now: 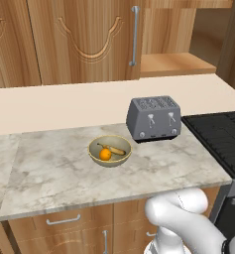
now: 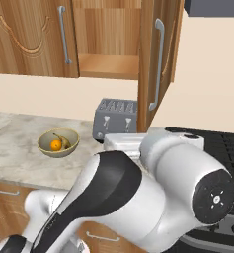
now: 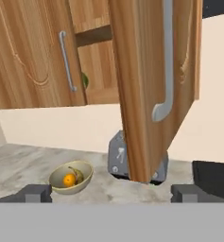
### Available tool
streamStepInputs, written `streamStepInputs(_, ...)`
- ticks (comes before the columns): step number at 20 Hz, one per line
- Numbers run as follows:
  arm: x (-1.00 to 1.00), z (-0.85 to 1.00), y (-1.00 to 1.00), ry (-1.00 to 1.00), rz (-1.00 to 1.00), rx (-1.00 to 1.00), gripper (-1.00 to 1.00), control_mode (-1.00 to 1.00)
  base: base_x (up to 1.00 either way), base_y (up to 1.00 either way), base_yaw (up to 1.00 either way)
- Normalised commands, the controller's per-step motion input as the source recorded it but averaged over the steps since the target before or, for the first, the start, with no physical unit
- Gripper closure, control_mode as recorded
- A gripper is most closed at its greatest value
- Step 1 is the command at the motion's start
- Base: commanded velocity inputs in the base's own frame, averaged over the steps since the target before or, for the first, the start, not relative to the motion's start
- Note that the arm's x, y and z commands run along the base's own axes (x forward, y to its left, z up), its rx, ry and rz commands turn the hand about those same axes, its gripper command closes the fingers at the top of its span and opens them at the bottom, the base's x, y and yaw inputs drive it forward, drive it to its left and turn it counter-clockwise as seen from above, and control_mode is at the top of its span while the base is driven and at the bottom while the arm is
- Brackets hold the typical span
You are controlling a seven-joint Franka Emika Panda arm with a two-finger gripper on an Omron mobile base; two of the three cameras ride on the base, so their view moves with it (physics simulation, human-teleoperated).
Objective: Open the cabinet. Pick the orange and banana from the cabinet and place them into the bowl. Then close the cabinet.
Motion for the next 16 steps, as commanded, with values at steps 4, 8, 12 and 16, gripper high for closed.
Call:
streamStepInputs(4, 0.81, 0.13, 0.18, 0.00, 0.27, 0.17, -1.00, -1.00, 0.00, 0.00, 0.00)
streamStepInputs(8, 0.56, 0.00, 0.18, 0.00, 0.28, 0.11, -1.00, -1.00, 0.00, 0.00, 0.00)
streamStepInputs(12, 0.01, 0.00, 0.00, 0.00, 0.02, 0.00, -1.00, -1.00, 0.00, 0.00, 0.00)
streamStepInputs(16, 0.32, 0.00, 0.00, 0.00, 0.00, 0.03, -1.00, -1.00, 0.00, 0.00, 0.00)
